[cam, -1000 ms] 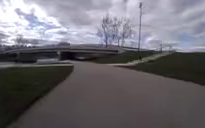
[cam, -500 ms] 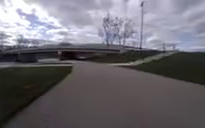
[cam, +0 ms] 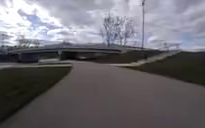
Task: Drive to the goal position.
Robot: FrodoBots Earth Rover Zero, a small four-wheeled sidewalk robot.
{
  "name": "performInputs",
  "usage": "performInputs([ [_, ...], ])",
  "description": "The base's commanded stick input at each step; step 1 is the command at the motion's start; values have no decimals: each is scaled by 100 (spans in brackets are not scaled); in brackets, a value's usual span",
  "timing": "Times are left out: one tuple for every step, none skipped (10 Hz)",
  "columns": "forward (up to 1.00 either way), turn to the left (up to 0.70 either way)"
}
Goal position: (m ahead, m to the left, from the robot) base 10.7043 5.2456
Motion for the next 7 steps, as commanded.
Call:
performInputs([
  [100,0],
  [100,0],
  [100,0],
  [100,0],
  [100,0],
  [100,0],
  [100,0],
])
